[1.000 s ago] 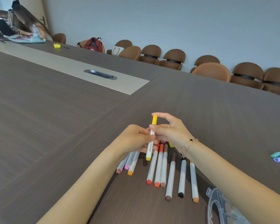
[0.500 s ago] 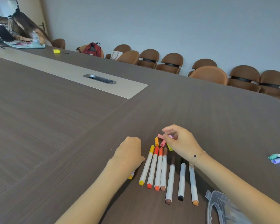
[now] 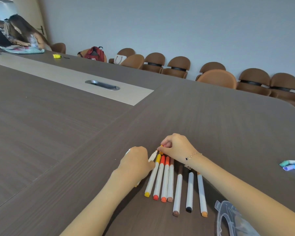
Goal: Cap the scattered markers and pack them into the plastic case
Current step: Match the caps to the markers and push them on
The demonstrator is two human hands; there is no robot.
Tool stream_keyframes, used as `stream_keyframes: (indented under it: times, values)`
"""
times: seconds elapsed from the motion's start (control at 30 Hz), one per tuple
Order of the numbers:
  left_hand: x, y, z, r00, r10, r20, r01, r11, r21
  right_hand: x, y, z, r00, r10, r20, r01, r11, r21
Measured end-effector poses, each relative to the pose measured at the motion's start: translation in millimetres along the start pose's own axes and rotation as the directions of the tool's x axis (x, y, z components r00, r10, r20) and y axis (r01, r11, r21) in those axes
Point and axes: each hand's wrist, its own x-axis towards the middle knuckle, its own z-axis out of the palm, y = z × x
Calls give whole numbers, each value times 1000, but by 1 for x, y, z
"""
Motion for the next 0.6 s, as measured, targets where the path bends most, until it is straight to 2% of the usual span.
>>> stream_keyframes:
  times: [0.07, 0.23, 0.33, 0.43, 0.6]
  values:
    - [1, -4, -9, 1000, -7, -7, 6, 991, -133, 3, -5, 2, 1000, 12, -4, -12, 1000, -24]
    - [3, -14, -25, 999, 31, -29, -39, 943, -330, 5, -13, 1, 999, 30, 11, -28, 994, -109]
    - [5, -14, -25, 999, 54, -6, -52, 913, -404, 4, -17, 2, 1000, -5, -6, 4, 986, -168]
    - [6, -13, -22, 997, 60, -46, -75, 877, -475, 1, -20, 5, 999, -39, -33, 32, 978, -205]
    - [8, -16, -22, 991, 34, -132, -99, 846, -525, 0, -18, 9, 999, -12, -41, 5, 988, -154]
